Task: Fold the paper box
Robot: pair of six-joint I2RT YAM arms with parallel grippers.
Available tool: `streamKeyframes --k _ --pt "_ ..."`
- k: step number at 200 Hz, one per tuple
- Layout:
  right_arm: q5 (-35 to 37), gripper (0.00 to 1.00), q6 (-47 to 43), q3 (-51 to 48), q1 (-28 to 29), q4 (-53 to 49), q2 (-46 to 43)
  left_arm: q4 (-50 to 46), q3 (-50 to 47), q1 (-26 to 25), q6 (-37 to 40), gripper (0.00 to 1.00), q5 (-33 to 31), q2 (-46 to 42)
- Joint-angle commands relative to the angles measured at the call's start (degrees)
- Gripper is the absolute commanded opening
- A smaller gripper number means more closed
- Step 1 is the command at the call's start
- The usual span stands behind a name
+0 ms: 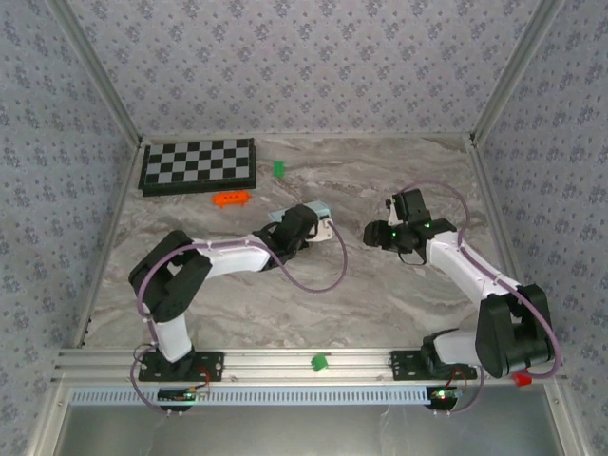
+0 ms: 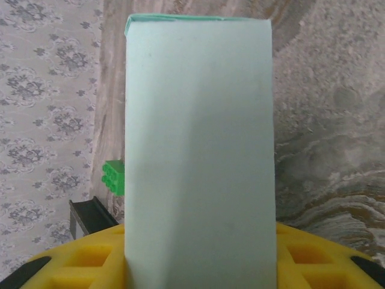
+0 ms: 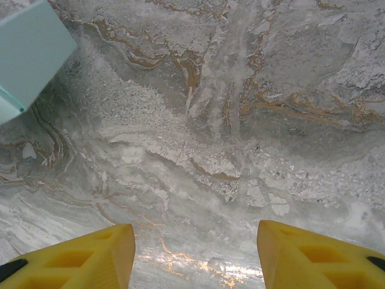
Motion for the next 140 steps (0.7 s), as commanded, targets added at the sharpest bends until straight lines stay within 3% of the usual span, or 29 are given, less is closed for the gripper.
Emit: streamKeyframes --k 1,78,126,140 --pt "0.71 0.58 0.82 -0.6 -0.43 0.11 0.27 3.19 -0.21 -0.93 -0.87 0.37 -2.38 1.17" --pt "0.44 0.58 0.84 -0.98 -0.73 0.45 0.56 4.87 -1.09 -3.32 -3.83 0.45 -6.1 4.06" --pt "0.09 0.58 0.86 -0.91 -0.83 0.85 0.96 4.37 -1.27 -3.86 -4.57 0.59 -6.11 4.14" --pt "0.09 0.58 0.85 -0.98 -0.91 0.86 1.12 4.37 -1.43 -3.86 -4.81 0.67 -6.1 3.86"
